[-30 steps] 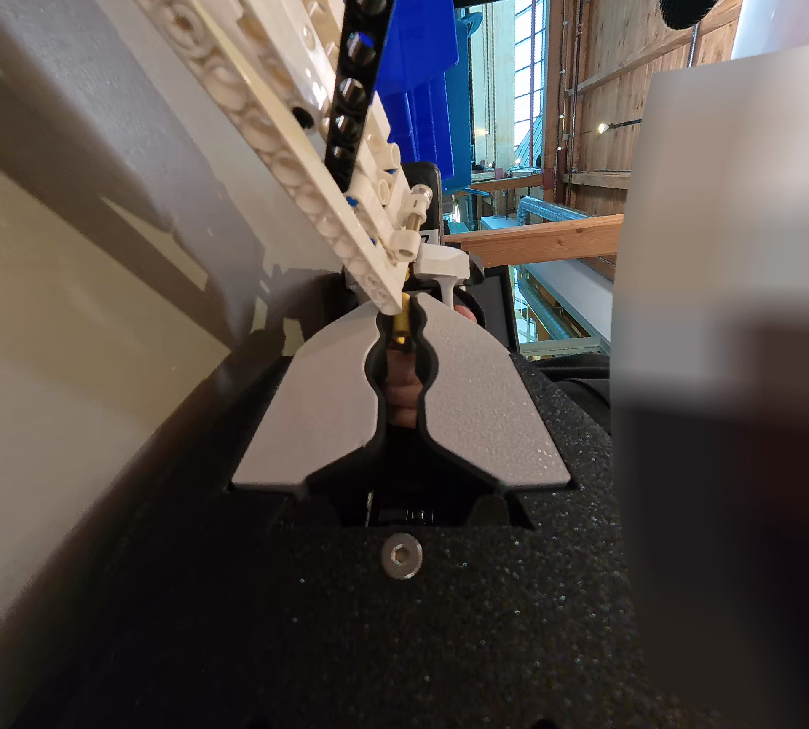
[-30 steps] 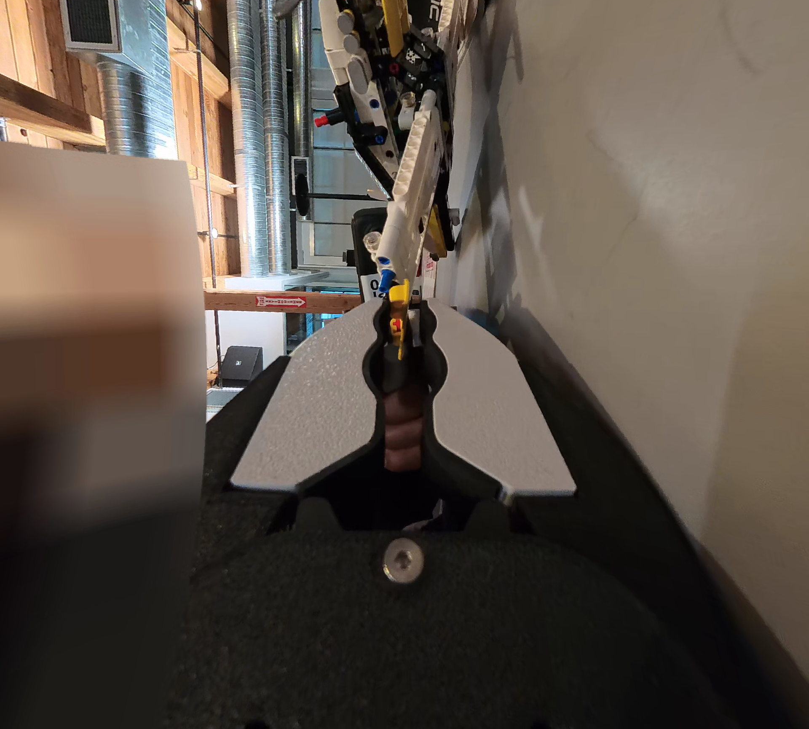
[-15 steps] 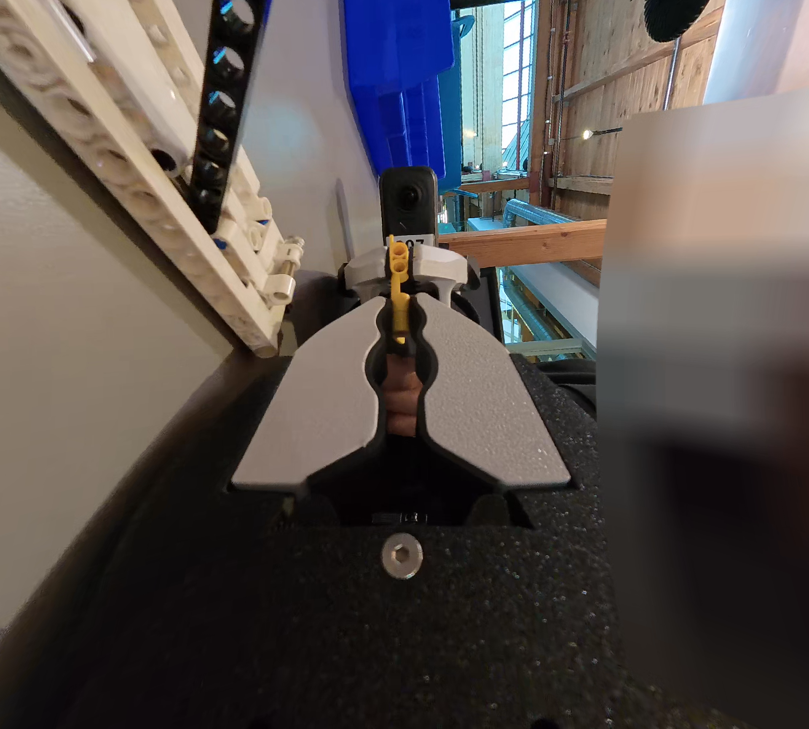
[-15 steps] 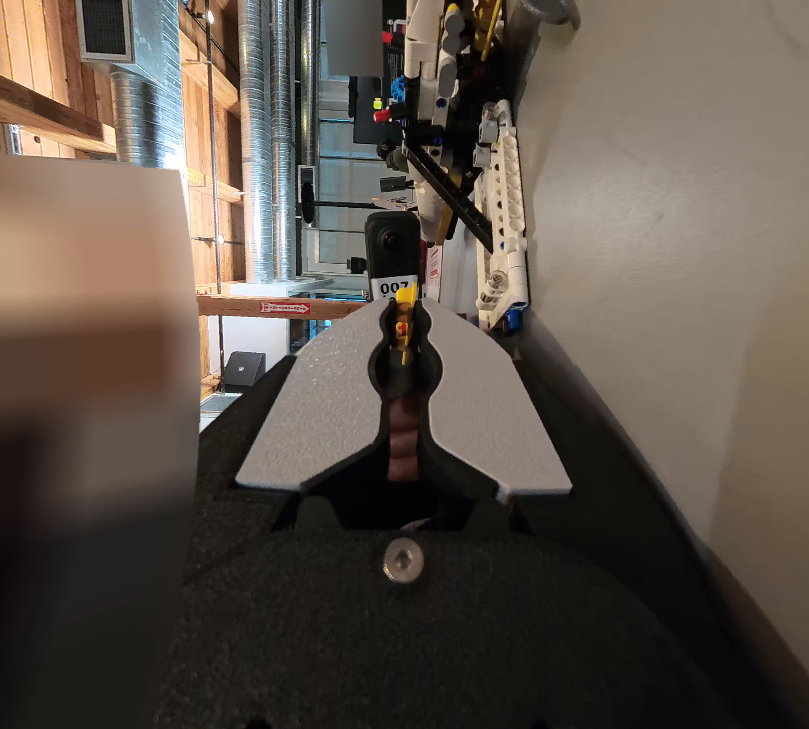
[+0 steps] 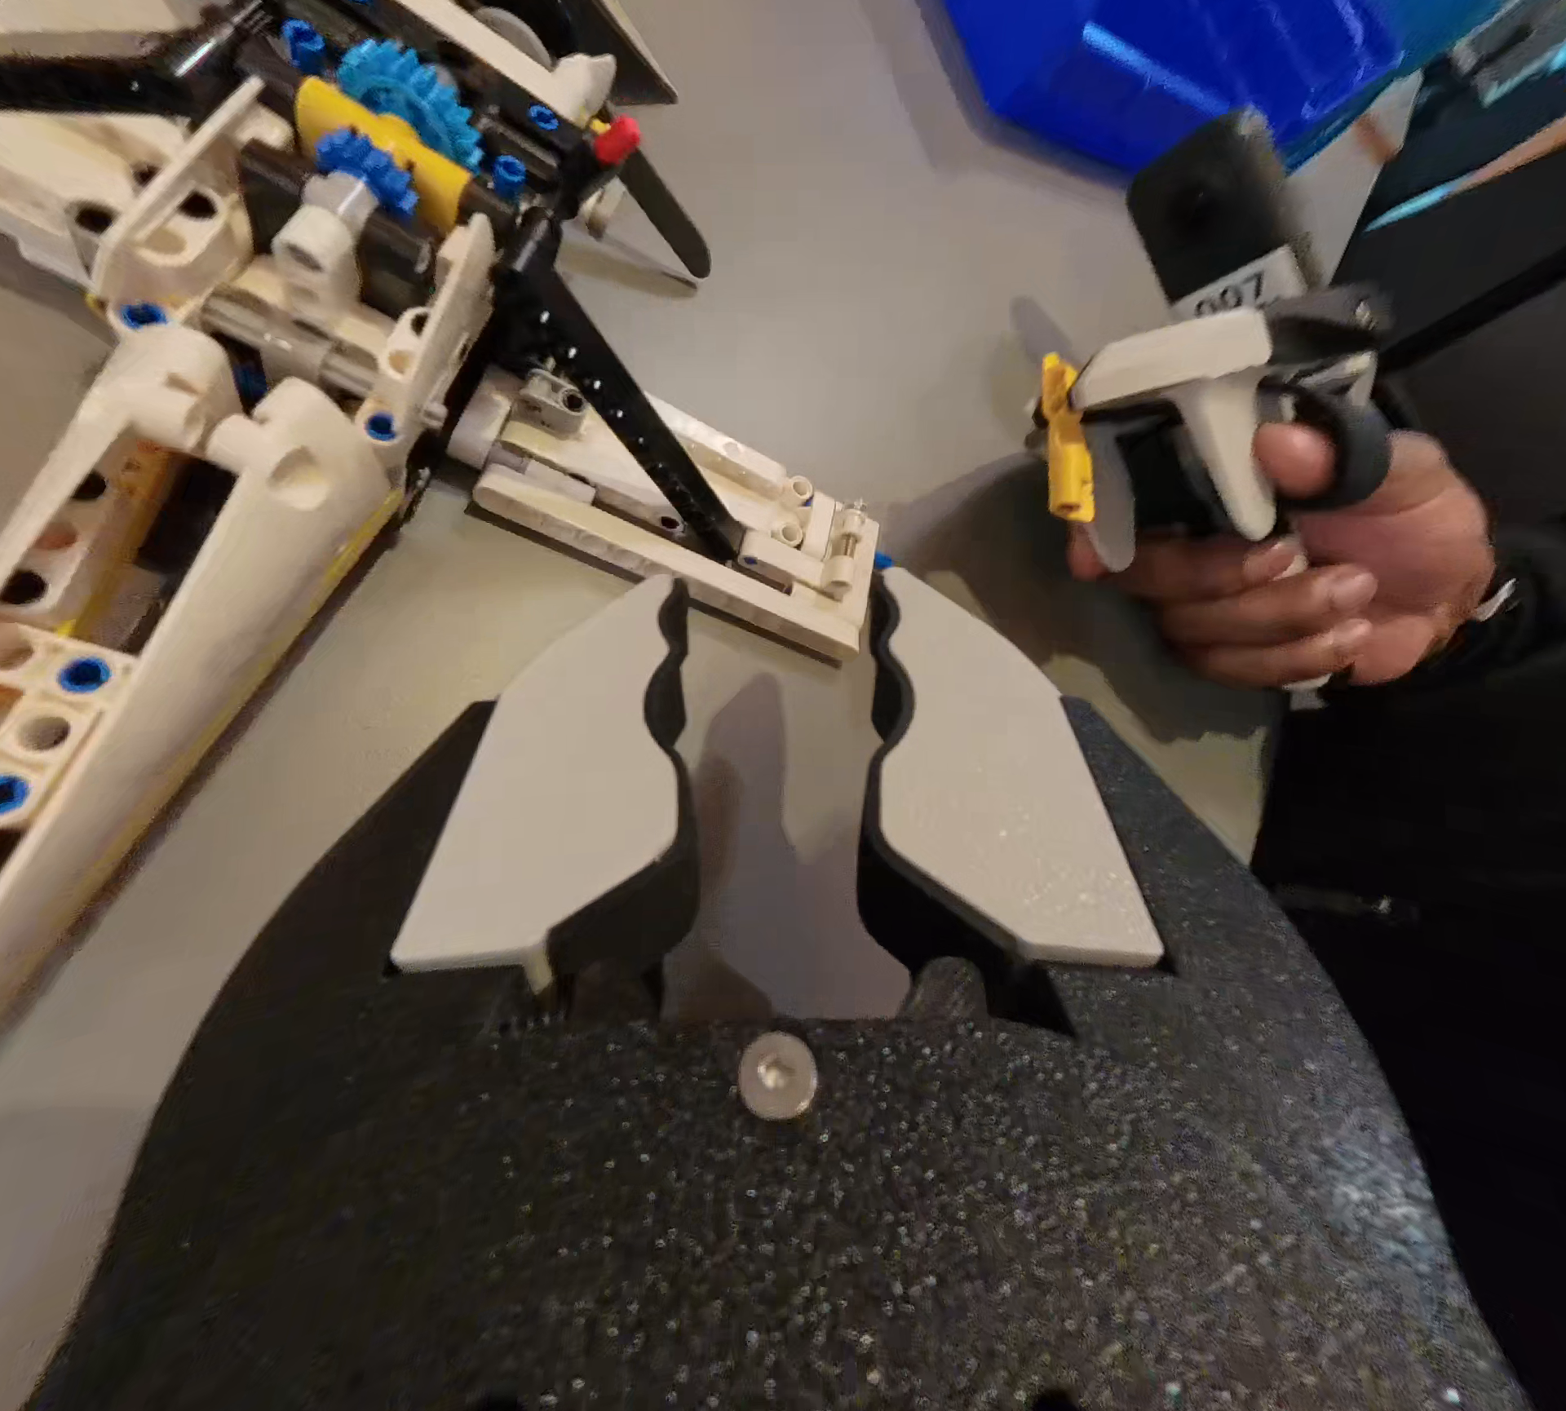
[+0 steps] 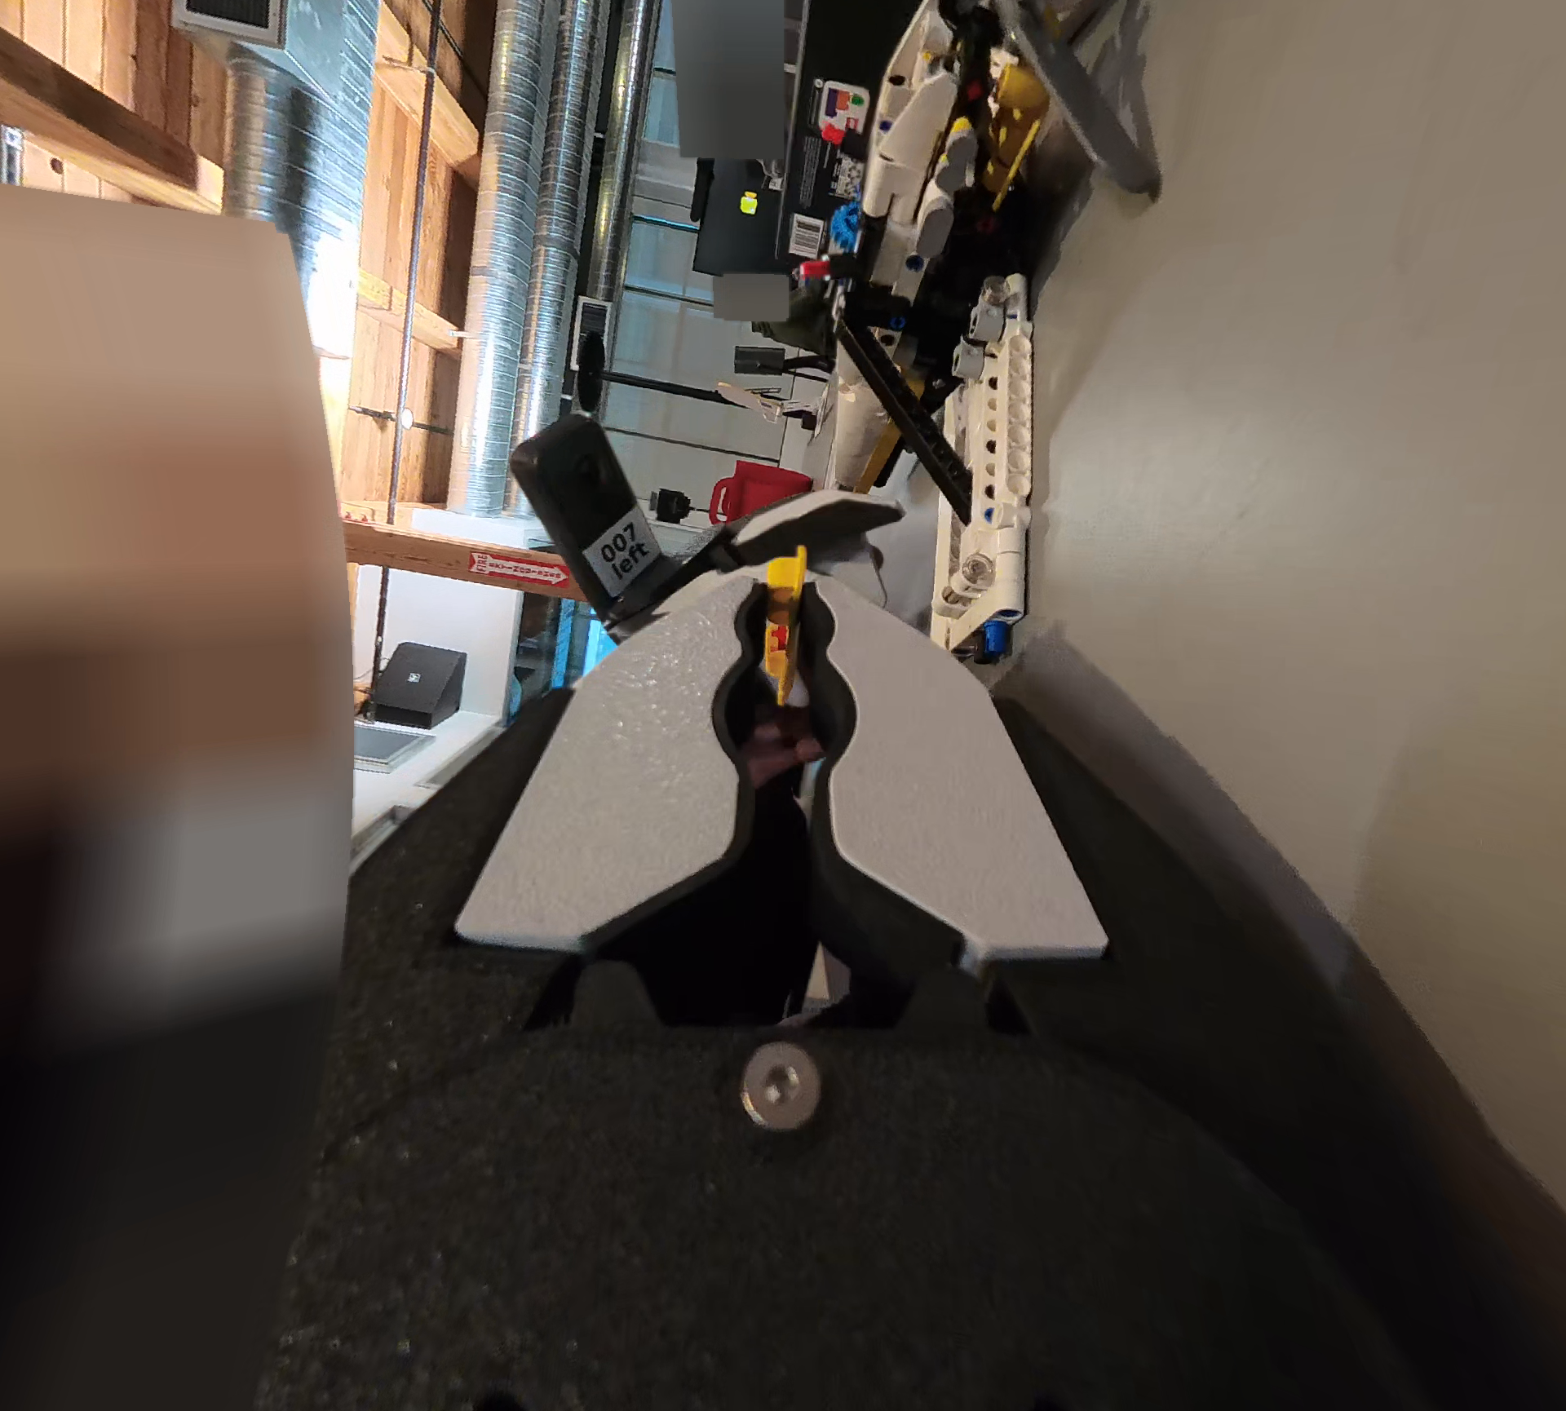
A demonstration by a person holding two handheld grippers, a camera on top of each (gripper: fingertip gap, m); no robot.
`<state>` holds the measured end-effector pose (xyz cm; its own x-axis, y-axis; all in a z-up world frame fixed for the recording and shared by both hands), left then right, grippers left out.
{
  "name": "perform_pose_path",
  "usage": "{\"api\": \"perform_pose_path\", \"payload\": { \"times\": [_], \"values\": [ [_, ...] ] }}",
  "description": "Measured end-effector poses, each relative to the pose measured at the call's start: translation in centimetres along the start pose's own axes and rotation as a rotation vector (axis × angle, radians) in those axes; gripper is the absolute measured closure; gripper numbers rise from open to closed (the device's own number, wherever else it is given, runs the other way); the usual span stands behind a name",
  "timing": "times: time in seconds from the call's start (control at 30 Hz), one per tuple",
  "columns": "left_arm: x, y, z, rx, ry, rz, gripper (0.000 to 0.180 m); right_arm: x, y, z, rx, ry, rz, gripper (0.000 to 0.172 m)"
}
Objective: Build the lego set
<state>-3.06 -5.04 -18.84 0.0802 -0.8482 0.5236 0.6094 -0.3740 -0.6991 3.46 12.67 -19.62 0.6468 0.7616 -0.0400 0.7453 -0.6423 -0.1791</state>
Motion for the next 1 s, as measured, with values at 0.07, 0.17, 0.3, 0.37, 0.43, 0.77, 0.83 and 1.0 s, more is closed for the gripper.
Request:
{"api": "perform_pose_path", "payload": {
  "times": [0.07, 0.17, 0.3, 0.37, 0.43, 0.77, 0.83, 1.0],
  "values": [
    [-0.3, 0.0, 0.3, -0.133, -0.005, -0.036, 0.133, 0.3, -0.1, -0.2, 0.030, -0.005, -0.006, 0.165],
    [-0.6, 0.1, -0.5, -0.379, -0.076, -0.082, 0.123, 0.4, -0.2, -0.4, 0.066, -0.014, -0.050, 0.165],
    [0.5, -1.7, 0.4, -0.559, 0.035, 0.089, 0.119, 0.8, -0.5, -0.8, 0.133, -0.013, -0.085, 0.164],
    [1.4, -2.7, 1.6, -0.633, 0.086, 0.262, 0.105, 1.1, -0.7, -0.9, 0.159, -0.019, -0.097, 0.165],
    [2.1, -3.7, 2.4, -0.708, 0.098, 0.442, 0.080, 1.3, -0.8, -1.1, 0.176, -0.030, -0.100, 0.165],
    [1.6, -5.0, 3.4, -1.050, -0.037, 0.359, 0.063, 2.4, -1.0, -1.7, 0.283, -0.043, -0.121, 0.164],
    [3.0, -6.2, 4.2, -0.967, -0.111, 0.575, 0.071, 2.6, -1.2, -1.8, 0.306, -0.031, -0.111, 0.164],
    [7.9, -7.2, 5.1, -0.643, 0.049, 1.057, 0.173, 2.8, -1.3, -1.9, 0.356, -0.002, -0.099, 0.164]
  ]
}}
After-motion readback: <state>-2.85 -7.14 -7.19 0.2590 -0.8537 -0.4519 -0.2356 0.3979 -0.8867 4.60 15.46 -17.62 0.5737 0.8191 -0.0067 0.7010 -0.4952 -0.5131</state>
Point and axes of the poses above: each gripper's, where its closed fingertips meet, x back along the fingers, y out of its underside, z = x × y across the jaws, the point moved 7 cm from there along x, back along the fingers
